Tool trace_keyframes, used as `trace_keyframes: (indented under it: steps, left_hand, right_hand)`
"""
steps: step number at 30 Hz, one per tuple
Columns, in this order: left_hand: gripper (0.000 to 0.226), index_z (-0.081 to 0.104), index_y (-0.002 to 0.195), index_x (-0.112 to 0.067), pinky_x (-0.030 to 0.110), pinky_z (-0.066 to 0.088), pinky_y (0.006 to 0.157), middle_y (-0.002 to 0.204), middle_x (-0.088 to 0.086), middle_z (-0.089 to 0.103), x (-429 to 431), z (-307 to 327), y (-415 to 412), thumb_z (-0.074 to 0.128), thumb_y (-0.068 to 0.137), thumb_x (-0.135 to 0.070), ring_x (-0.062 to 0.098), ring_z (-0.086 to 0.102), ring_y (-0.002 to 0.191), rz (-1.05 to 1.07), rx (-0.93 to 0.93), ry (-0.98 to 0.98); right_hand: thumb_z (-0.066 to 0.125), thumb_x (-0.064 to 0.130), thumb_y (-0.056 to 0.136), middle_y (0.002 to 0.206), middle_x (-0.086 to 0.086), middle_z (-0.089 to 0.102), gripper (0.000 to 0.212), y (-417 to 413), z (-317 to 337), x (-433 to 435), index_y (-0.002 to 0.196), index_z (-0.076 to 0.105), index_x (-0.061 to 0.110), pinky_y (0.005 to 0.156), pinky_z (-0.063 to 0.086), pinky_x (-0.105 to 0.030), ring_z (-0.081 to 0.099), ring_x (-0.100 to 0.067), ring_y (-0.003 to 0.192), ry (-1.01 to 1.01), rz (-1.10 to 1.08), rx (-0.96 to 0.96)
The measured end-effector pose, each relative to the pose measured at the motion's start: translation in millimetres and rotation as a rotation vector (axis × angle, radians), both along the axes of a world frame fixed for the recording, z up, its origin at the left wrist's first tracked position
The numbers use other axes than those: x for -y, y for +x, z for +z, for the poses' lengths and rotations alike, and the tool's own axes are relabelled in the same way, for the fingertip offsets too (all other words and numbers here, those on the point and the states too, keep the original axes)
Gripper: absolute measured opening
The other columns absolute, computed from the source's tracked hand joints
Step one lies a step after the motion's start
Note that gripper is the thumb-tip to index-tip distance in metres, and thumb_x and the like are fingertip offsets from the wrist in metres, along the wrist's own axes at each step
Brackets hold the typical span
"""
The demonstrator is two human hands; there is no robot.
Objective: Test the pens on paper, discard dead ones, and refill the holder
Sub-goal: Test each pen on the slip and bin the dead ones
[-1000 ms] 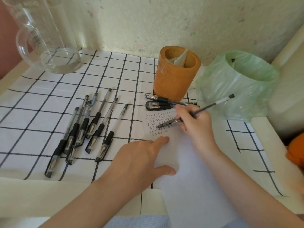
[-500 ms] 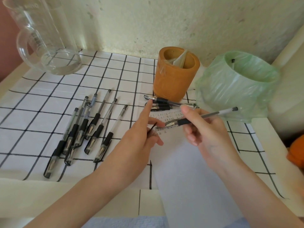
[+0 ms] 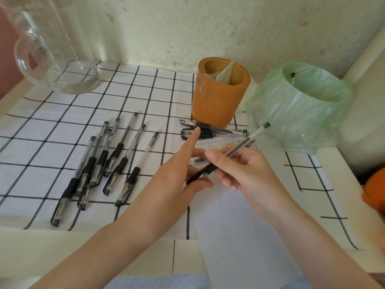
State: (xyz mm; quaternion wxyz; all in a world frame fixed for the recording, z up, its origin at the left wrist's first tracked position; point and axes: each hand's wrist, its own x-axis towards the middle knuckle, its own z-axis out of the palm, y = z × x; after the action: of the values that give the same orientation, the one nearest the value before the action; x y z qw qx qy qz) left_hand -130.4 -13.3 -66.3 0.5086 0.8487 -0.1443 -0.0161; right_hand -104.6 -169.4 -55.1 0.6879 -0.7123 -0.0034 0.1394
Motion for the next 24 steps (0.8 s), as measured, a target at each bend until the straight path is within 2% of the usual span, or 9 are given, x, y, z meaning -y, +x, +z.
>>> trace_keyframes:
  steps: [2,4,6,9,13,16,19,21,24]
  left_hand:
    - [0.049,0.047,0.124,-0.033,0.001,0.042,0.072,0.102,-0.018,0.064,-3.8,2.1,0.7,0.065,0.083,-0.015,-0.002,0.064,0.079,0.083,-0.050,-0.045]
    - [0.009,0.064,0.090,-0.025,0.005,0.045,0.060,0.075,-0.008,0.070,-8.2,4.4,2.0,0.062,0.086,-0.017,0.001,0.065,0.062,0.118,-0.106,-0.067]
    - [0.016,0.060,0.072,-0.025,0.010,0.042,0.049,0.059,-0.007,0.065,-9.8,1.9,1.7,0.057,0.088,-0.023,0.005,0.058,0.046,0.110,-0.091,-0.034]
    - [0.020,0.056,0.071,-0.023,0.014,0.035,0.045,0.048,-0.013,0.052,-8.2,-1.5,1.3,0.050,0.087,-0.034,0.006,0.045,0.040,0.108,-0.052,0.067]
    - [0.024,0.051,0.068,-0.027,0.019,0.035,0.048,0.044,-0.008,0.045,-7.8,-3.8,0.1,0.043,0.083,-0.044,0.007,0.046,0.048,0.131,-0.018,0.155]
    - [0.025,0.047,0.065,-0.030,0.019,0.035,0.049,0.046,-0.009,0.048,-6.2,-3.7,-2.5,0.041,0.085,-0.044,0.006,0.048,0.051,0.122,-0.024,0.177]
    - [0.031,0.053,0.072,-0.027,0.021,0.031,0.047,0.049,-0.008,0.049,-4.7,-3.1,-1.9,0.036,0.082,-0.051,0.010,0.042,0.045,0.130,-0.010,0.205]
    - [0.038,0.054,0.076,-0.024,0.029,0.036,0.049,0.053,-0.004,0.049,-4.5,-3.9,2.6,0.034,0.079,-0.056,0.012,0.042,0.047,0.134,0.039,0.283]
    - [0.036,0.052,0.087,-0.027,0.026,0.040,0.055,0.061,-0.006,0.055,-5.3,-4.2,7.0,0.039,0.080,-0.060,0.009,0.049,0.055,0.144,0.044,0.375]
  right_hand:
    - [0.069,0.030,0.070,0.053,-0.001,0.058,0.021,0.3,-0.9,0.2,0.076,0.069,0.010,0.041,0.036,-0.017,0.048,-0.011,0.044,0.076,0.028,0.002]
    - [0.065,0.027,0.071,0.060,-0.005,0.065,0.030,1.0,-1.9,1.0,0.084,0.068,0.000,0.043,0.040,-0.019,0.055,-0.014,0.050,0.153,0.047,0.013]
    - [0.063,0.025,0.074,0.063,-0.008,0.067,0.031,0.9,-2.3,1.2,0.087,0.067,-0.003,0.044,0.041,-0.020,0.058,-0.015,0.053,0.174,0.054,0.015]
    - [0.063,0.022,0.074,0.060,-0.007,0.064,0.029,0.0,-4.5,-0.3,0.086,0.067,-0.004,0.042,0.039,-0.018,0.053,-0.012,0.048,0.169,0.030,-0.006]
    - [0.063,0.022,0.075,0.057,-0.005,0.060,0.025,-1.3,-6.0,-1.9,0.083,0.067,-0.001,0.042,0.037,-0.017,0.048,-0.011,0.046,0.170,0.042,-0.023]
    - [0.062,0.023,0.077,0.058,-0.005,0.059,0.023,-2.7,-7.5,-3.0,0.081,0.067,0.001,0.043,0.037,-0.017,0.048,-0.011,0.045,0.154,0.044,-0.048]
    - [0.060,0.028,0.080,0.059,-0.007,0.061,0.030,-3.3,-7.2,-3.7,0.081,0.066,-0.002,0.042,0.038,-0.017,0.050,-0.011,0.045,0.183,0.001,-0.119]
    - [0.058,0.031,0.084,0.063,-0.010,0.064,0.038,-1.5,-4.4,0.2,0.081,0.066,-0.005,0.041,0.038,-0.017,0.052,-0.011,0.046,0.097,-0.002,-0.155]
    - [0.063,0.034,0.084,0.060,-0.011,0.063,0.038,1.6,-2.7,8.9,0.077,0.067,-0.004,0.035,0.033,-0.016,0.052,-0.011,0.042,-0.026,-0.044,-0.255]
